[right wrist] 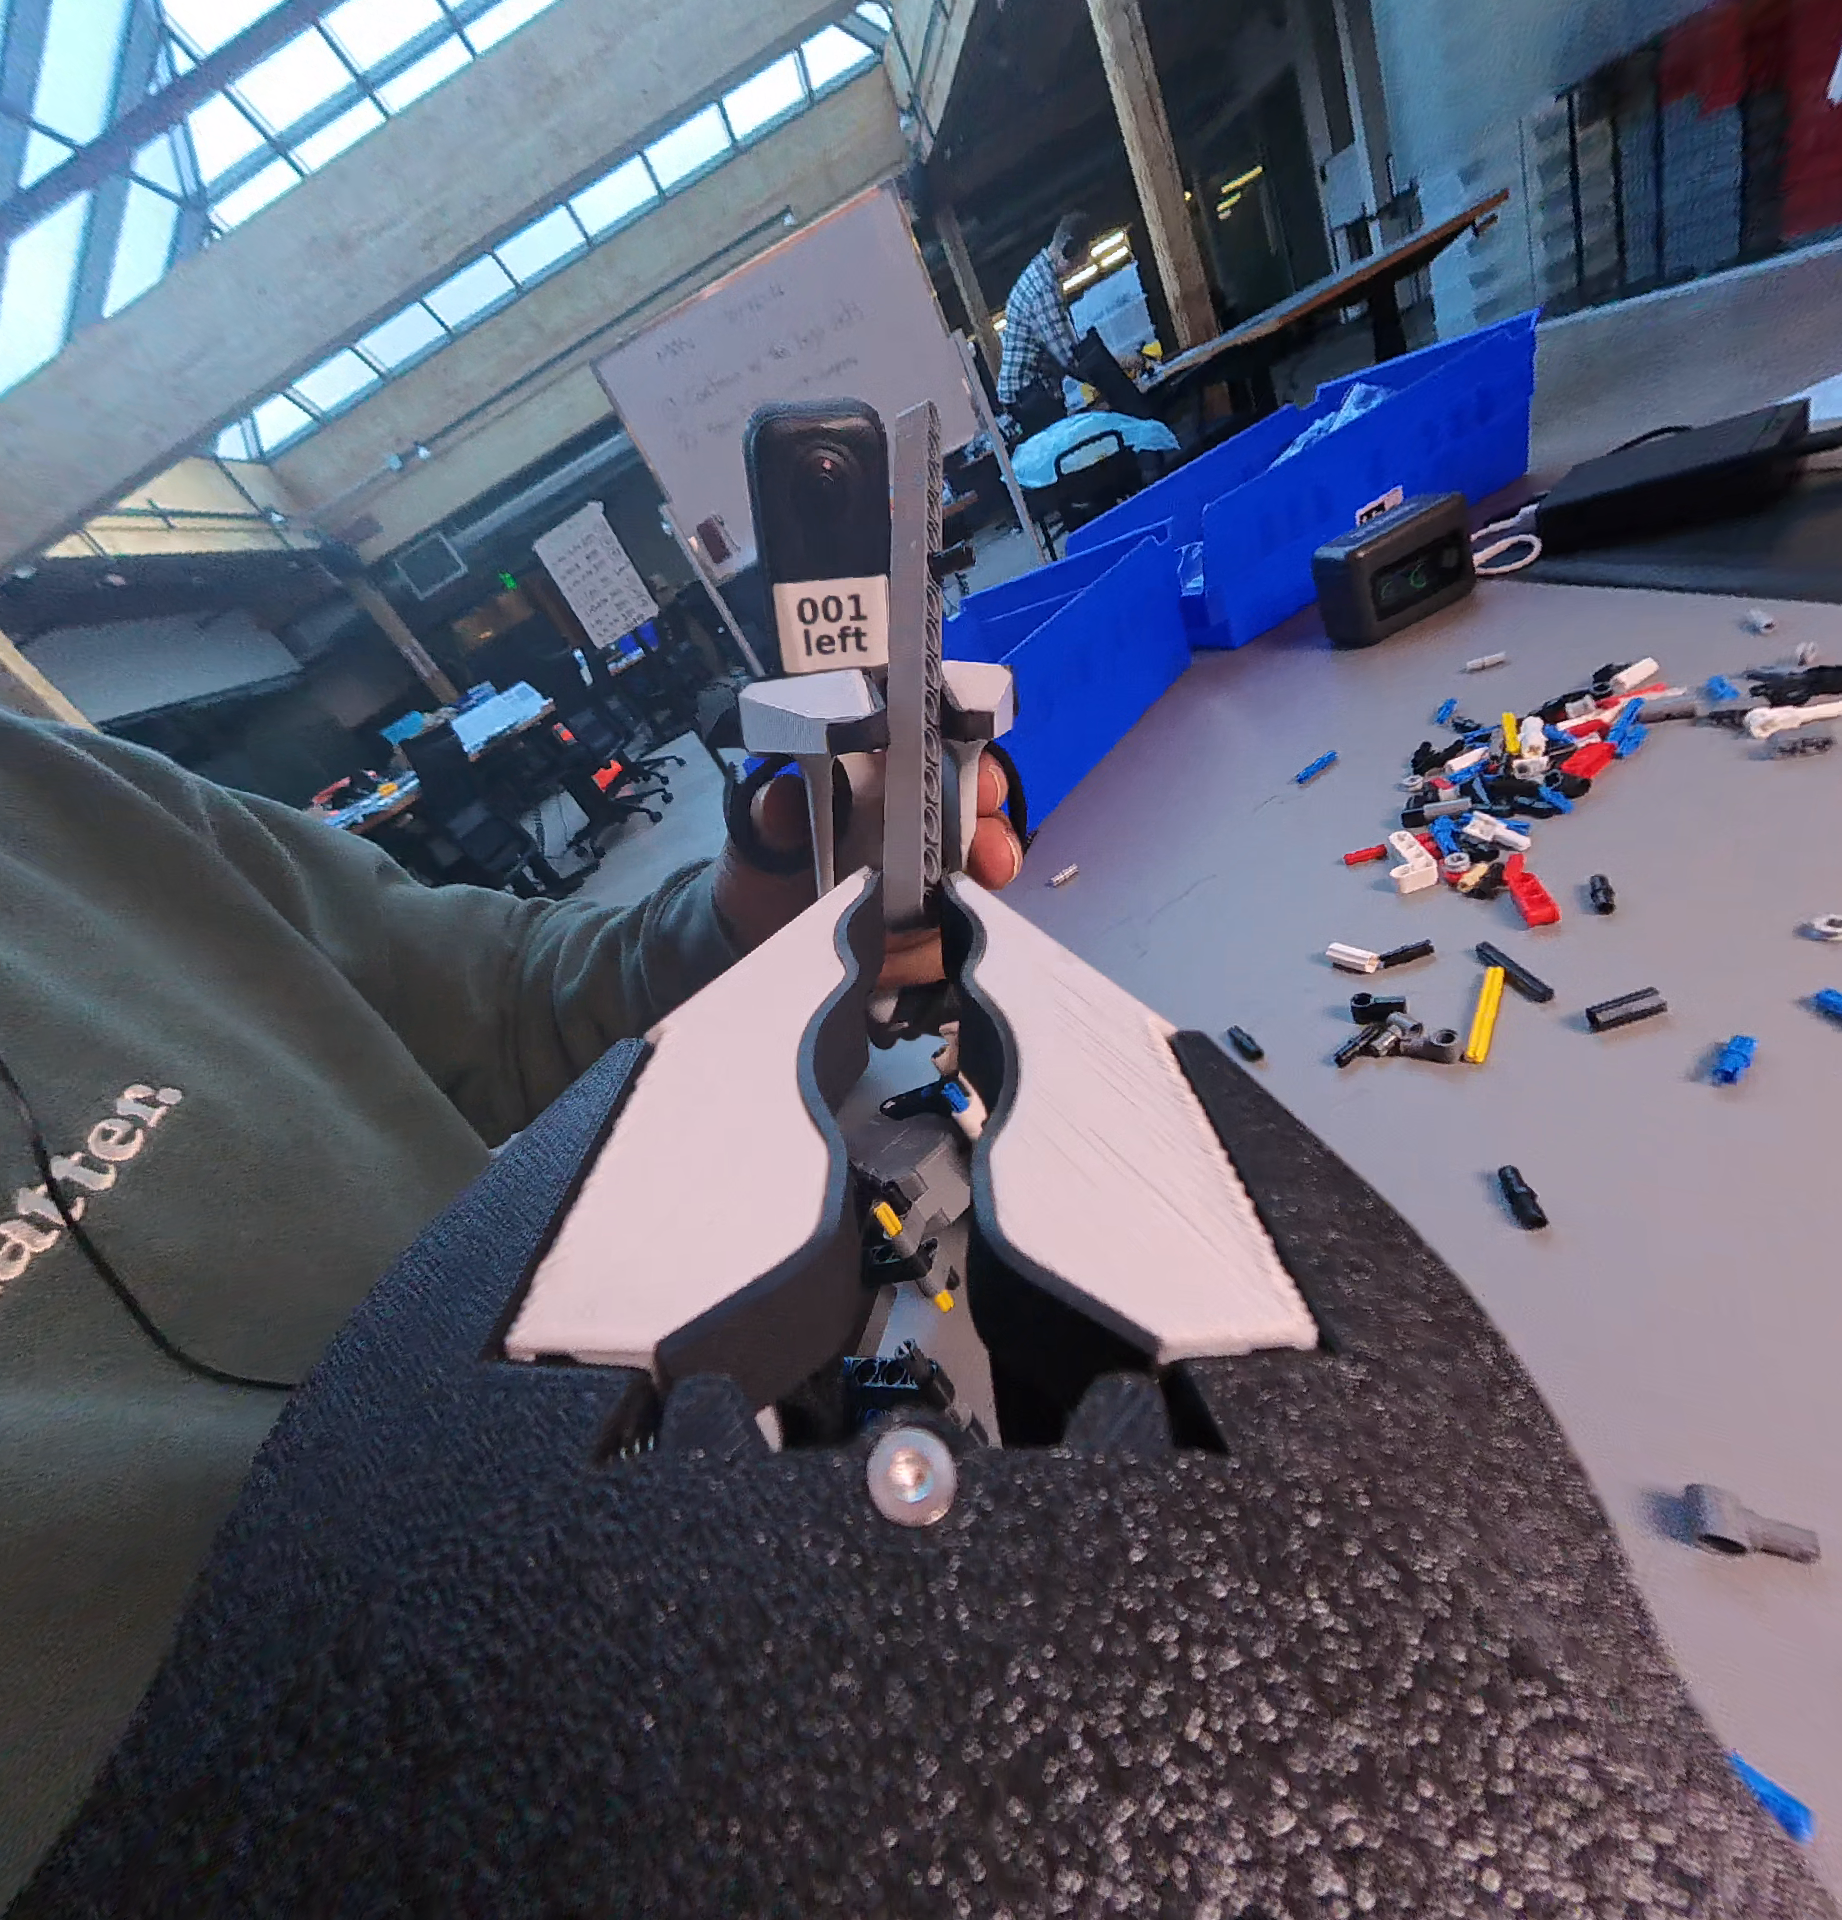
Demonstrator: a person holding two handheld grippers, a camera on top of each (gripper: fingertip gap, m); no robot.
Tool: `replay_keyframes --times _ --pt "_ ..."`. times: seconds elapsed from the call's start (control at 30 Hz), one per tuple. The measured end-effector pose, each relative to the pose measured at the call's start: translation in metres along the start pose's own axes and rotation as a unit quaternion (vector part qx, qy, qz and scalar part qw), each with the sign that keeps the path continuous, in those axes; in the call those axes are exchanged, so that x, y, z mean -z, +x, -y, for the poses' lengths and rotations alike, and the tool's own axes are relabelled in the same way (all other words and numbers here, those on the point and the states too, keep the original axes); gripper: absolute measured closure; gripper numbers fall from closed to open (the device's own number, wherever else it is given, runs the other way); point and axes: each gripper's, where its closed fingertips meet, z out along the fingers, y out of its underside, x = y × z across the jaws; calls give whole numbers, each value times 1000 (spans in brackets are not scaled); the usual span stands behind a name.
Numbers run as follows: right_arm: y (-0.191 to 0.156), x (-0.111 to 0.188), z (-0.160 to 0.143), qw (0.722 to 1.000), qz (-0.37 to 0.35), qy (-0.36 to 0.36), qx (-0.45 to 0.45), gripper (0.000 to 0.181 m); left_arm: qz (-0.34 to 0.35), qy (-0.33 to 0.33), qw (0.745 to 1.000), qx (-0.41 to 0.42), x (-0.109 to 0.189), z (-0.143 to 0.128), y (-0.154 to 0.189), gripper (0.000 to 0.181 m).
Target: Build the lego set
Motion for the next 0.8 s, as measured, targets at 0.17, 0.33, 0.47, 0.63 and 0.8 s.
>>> replay_keyframes --times 0.17,0.33,0.47,0.63,0.8 --pt "17 1 -5 998 -51 -12 36 171 32 -12 998 45 1 -5 -12 171" --pt "24 4 0 951 -156 -27 266 157 44 2 994 102 7 -4 -23 171" --pt "28 1 -5 876 -214 -65 428 155 39 -1 989 139 5 -9 -25 171" --pt "35 2 -8 776 -264 -98 565 168 39 -11 986 162 2 -17 -27 171" --pt "36 4 -5 776 -269 -99 562 170 38 -7 984 175 2 -17 -29 171"
